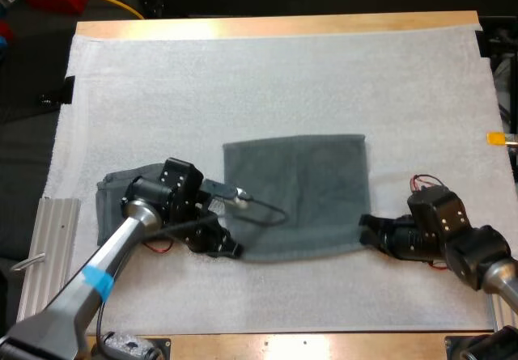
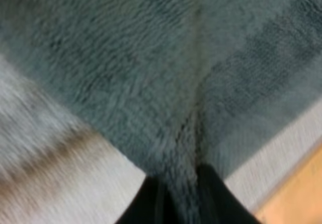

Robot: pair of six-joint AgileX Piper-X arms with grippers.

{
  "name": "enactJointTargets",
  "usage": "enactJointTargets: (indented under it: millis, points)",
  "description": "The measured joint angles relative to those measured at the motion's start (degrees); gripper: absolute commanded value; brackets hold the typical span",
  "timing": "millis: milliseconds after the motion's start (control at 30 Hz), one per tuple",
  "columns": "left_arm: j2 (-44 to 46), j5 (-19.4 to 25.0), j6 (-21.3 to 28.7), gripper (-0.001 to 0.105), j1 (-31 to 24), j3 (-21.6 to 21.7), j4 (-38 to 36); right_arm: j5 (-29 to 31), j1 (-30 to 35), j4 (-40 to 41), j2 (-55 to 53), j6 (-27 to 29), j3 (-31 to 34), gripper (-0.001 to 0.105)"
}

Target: Pick towel from pile, fold and stack

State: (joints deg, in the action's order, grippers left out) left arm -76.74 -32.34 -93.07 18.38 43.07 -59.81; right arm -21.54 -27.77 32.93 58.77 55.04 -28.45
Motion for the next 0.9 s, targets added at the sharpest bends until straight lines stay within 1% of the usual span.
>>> enactJointTargets:
  millis: [100,200,333,467,533,567,733,833,900]
  points:
    - [2.4,1.6,1.0,0.000,3.5,0.0,-3.2,0.7,-2.1,2.3,-2.1,-0.2,-0.6,0.001]
    - [4.4,3.9,1.4,0.000,6.0,0.0,-5.7,3.0,-4.2,6.0,-3.6,-0.2,-1.7,0.001]
    - [5.4,4.6,1.5,0.000,6.2,0.0,-7.1,4.2,-5.9,8.0,-5.4,-0.8,-2.3,0.001]
    - [4.6,4.5,1.5,0.000,4.7,0.0,-5.4,4.8,-5.8,6.5,-5.6,-3.8,-2.4,0.001]
    - [3.4,3.3,1.4,0.000,2.9,0.0,-3.9,5.6,-5.8,4.4,-5.6,-5.0,-2.4,0.001]
    - [2.6,2.0,1.1,0.000,1.8,0.0,-3.0,6.0,-5.8,3.1,-5.6,-6.1,-2.4,0.001]
    - [-1.7,-6.6,-1.4,0.000,-4.0,0.4,0.5,6.1,-3.8,-4.2,-2.4,-9.7,-2.4,0.001]
    - [-4.6,-8.9,-2.7,0.000,-6.6,2.0,2.3,5.4,-1.6,-8.6,1.4,-10.9,-2.4,0.001]
    - [-6.4,-9.3,-3.6,0.000,-8.0,3.4,3.2,4.2,0.6,-11.7,4.0,-12.4,-2.4,0.001]
